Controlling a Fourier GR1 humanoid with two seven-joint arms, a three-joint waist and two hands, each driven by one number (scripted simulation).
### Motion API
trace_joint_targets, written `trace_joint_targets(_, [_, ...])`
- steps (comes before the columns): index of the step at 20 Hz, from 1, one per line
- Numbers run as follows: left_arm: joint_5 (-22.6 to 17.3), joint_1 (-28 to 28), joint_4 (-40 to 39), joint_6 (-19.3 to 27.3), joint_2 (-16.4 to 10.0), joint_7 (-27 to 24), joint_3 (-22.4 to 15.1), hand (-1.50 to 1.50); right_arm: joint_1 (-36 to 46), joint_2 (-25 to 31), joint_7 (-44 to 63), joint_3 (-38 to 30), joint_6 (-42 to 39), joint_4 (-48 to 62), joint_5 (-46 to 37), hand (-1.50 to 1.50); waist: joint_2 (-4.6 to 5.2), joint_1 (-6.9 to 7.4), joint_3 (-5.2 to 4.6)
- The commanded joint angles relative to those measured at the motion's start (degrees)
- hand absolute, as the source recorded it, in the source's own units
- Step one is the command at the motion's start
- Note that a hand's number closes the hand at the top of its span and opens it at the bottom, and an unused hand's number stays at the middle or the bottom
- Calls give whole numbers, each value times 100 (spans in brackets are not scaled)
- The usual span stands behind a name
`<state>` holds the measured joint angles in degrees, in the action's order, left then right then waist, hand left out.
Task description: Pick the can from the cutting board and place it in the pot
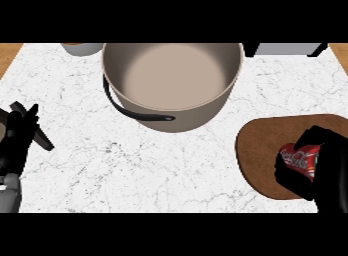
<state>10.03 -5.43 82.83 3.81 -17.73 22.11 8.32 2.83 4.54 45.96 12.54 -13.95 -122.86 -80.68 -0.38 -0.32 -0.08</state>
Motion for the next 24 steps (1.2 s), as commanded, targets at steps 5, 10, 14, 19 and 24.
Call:
trace_joint_targets(5, [182, -151, -214, 188, 193, -74, -96, 0, 1762, -436, 521, 1077, -495, -889, -1005, 150, 22, 39, -6])
trace_joint_targets(10, [55, -149, -114, -49, 44, 10, 26, 0, 3576, -450, 992, 684, -1208, -37, -399, 150, 35, 83, 2])
trace_joint_targets(14, [129, -37, -96, -3, 190, -148, -94, 0, 4606, -452, 1670, 493, -1424, 689, 463, 150, 33, 115, 0])
trace_joint_targets(19, [90, -357, -249, -94, 133, -91, -72, 0, 5587, -453, 1688, -230, -743, 2475, 1110, 150, 67, 179, -2])
trace_joint_targets(24, [253, -139, -16, 31, 220, -32, -175, 0, 6527, -453, 1741, -688, -252, 3988, 1519, 150, 69, 245, -1])
